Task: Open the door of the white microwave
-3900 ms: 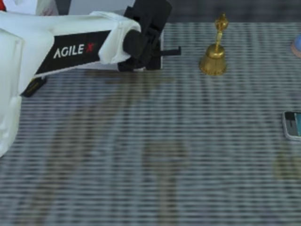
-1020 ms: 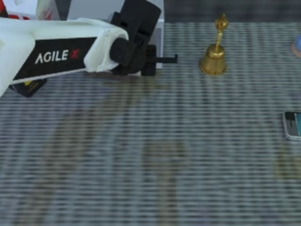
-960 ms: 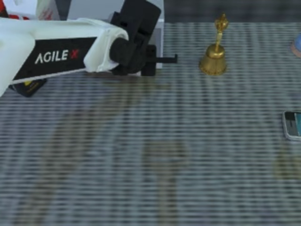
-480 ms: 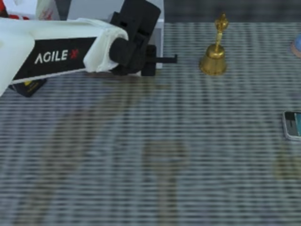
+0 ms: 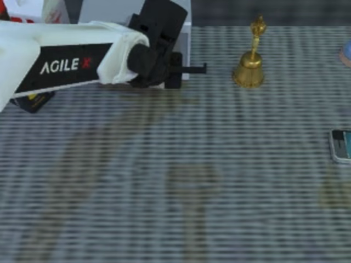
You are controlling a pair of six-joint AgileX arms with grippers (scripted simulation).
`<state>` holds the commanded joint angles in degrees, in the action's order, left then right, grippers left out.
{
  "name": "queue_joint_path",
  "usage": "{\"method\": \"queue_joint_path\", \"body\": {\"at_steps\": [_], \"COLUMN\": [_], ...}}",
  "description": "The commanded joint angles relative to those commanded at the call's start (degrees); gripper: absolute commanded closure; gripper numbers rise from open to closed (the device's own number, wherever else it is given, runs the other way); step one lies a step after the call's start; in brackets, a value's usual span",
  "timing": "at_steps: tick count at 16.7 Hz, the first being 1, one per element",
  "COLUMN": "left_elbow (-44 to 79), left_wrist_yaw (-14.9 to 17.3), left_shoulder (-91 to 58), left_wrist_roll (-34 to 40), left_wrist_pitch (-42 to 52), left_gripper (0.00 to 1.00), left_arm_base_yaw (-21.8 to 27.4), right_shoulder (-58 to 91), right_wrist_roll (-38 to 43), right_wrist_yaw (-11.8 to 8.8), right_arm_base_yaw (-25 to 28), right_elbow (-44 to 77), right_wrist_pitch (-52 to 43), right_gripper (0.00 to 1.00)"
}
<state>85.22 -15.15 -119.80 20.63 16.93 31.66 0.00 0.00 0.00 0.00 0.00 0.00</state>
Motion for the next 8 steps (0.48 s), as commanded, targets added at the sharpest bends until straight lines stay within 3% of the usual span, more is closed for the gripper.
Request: {"method": "queue_joint_path", "body": {"at_steps": [8], "left_elbow": [-2.6], "left_wrist_yaw": [1.9], "left_shoulder": [1.9], "left_wrist_roll": [-2.3], "left_wrist_pitch": [-1.7], "left_gripper": [1.0], "left_arm_base_yaw": [-0.4], "right_shoulder": [0.0], "right_wrist_roll": [0.0], "right_wrist_yaw": [0.0], "right_arm_base_yaw": [0.0], "right_elbow": [0.0], "right_wrist_pitch": [0.0], "right_gripper": [0.0]}}
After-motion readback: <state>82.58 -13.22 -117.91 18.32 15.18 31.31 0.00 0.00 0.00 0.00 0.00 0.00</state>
